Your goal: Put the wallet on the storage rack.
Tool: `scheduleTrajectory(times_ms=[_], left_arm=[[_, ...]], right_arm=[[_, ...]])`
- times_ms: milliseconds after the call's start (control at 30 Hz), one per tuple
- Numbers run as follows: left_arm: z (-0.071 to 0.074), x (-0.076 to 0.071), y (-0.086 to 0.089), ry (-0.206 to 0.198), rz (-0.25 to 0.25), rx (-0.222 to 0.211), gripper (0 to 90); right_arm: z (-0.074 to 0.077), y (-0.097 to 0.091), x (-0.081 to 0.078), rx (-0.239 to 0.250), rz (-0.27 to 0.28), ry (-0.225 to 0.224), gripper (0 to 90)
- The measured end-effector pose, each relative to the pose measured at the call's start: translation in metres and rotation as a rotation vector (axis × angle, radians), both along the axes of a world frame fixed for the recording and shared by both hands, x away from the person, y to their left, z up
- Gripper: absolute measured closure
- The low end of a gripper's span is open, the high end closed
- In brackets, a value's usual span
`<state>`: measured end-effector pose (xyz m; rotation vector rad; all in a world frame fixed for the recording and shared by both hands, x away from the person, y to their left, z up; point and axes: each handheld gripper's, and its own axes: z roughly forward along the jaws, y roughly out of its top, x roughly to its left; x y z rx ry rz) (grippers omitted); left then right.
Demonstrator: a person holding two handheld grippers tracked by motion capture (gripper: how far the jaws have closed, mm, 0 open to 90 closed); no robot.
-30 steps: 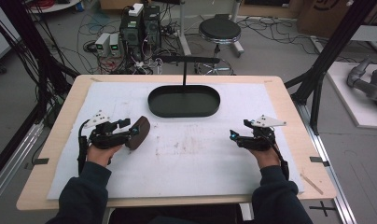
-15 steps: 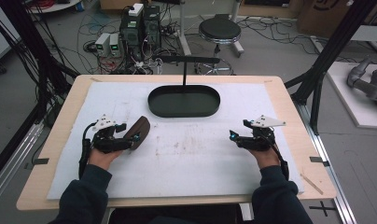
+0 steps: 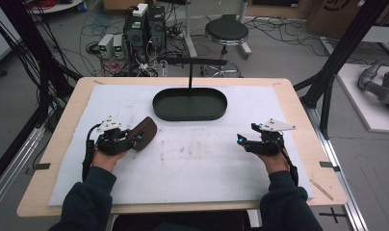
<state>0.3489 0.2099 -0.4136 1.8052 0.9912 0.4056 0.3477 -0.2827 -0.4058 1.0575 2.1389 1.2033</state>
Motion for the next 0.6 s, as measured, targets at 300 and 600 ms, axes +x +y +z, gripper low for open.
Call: scheduleTrajectory(times_ms=[300, 600], left_arm=[[0.036, 0.036, -0.034, -0.096, -0.123, -0.054, 64.1], [0.051, 0.074, -0.066, -0.111, -0.171, -0.056, 64.1]], right_arm=[[0.000, -0.002, 0.001, 0.012, -0.005, -0.001, 26.6], [0.001, -0.004, 0.001, 0.025, -0.006, -0.003, 26.6]])
